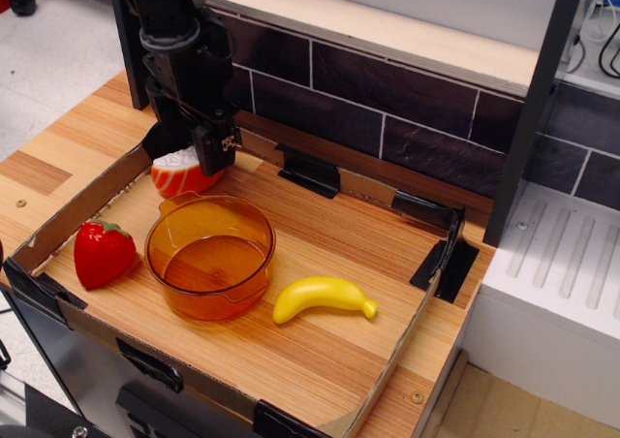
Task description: Put sushi in pot
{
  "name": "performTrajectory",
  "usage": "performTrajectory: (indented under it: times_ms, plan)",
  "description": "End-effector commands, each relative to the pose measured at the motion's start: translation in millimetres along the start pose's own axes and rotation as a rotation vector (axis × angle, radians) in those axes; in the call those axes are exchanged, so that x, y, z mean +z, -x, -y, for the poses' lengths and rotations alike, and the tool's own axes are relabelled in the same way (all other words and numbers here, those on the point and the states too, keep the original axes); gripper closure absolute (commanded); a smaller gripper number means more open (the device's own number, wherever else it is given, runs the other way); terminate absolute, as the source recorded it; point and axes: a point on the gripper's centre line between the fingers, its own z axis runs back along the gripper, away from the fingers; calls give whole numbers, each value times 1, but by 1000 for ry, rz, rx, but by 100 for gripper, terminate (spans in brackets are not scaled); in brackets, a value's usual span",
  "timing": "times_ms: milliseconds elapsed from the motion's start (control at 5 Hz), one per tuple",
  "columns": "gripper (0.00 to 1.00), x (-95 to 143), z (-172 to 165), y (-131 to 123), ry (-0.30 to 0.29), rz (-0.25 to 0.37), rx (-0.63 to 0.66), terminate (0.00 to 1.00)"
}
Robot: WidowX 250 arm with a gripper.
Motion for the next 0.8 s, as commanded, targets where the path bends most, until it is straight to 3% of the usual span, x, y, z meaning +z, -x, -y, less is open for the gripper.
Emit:
performTrajectory:
  times_ms: [0, 200, 400, 600]
  plan:
    - [0, -8, -5, 4, -37, 0, 5, 0]
    - [0, -11, -5, 5, -52, -2, 9, 0]
    - [100, -3, -4, 3, -66, 24, 17, 0]
    - [100, 24, -1, -1, -132, 104, 38, 0]
